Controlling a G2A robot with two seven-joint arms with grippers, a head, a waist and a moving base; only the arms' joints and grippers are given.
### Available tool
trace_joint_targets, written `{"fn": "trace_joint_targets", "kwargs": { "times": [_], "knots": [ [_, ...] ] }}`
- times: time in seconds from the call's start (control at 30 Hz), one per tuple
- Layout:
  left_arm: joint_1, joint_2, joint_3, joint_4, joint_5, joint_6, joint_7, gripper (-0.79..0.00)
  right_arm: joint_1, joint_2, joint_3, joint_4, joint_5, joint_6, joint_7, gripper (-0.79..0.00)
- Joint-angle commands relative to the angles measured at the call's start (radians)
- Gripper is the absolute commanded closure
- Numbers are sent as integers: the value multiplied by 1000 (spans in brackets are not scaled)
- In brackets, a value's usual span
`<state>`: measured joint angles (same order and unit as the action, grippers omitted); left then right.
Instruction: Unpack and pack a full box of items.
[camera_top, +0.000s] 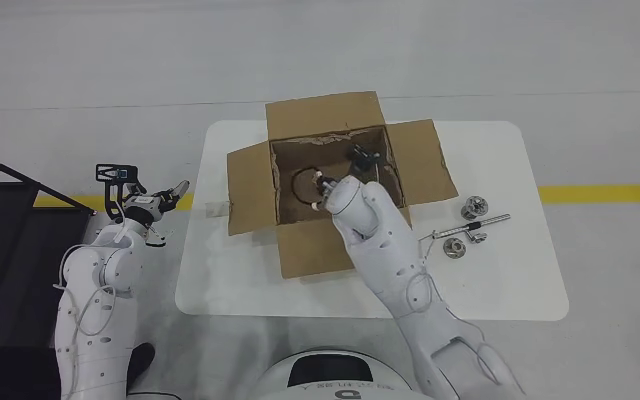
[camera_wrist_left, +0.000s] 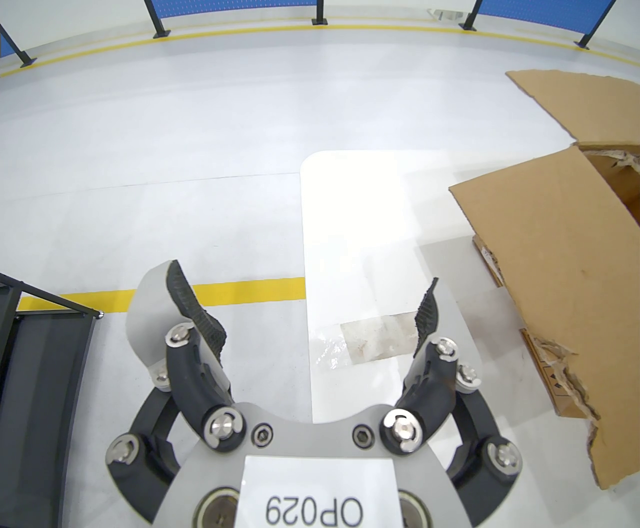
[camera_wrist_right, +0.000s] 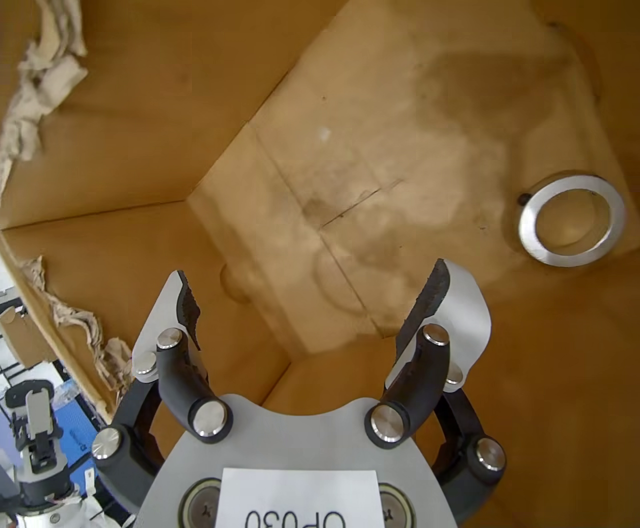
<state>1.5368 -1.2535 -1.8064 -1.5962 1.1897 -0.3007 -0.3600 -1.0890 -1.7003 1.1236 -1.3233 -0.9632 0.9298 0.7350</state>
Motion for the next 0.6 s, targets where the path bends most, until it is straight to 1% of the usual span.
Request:
{"fn": "trace_joint_targets", "kwargs": {
  "times": [0.0,0.2,0.27,0.37,0.47,0.57],
  "knots": [
    [0,0,0,0,0,0,0,-785,-3,3,3,-4,-21,21,-4,-785],
    [0,0,0,0,0,0,0,-785,-13,15,-2,-14,-111,61,7,-785],
    [0,0,0,0,0,0,0,-785,-2,18,-19,16,-159,63,22,-785],
    [0,0,0,0,0,0,0,-785,31,22,-27,74,-191,53,77,-785],
    [0,0,0,0,0,0,0,-785,65,21,-36,130,-207,39,115,-785],
    [0,0,0,0,0,0,0,-785,88,19,-39,170,-207,33,122,-785]
  ]
}}
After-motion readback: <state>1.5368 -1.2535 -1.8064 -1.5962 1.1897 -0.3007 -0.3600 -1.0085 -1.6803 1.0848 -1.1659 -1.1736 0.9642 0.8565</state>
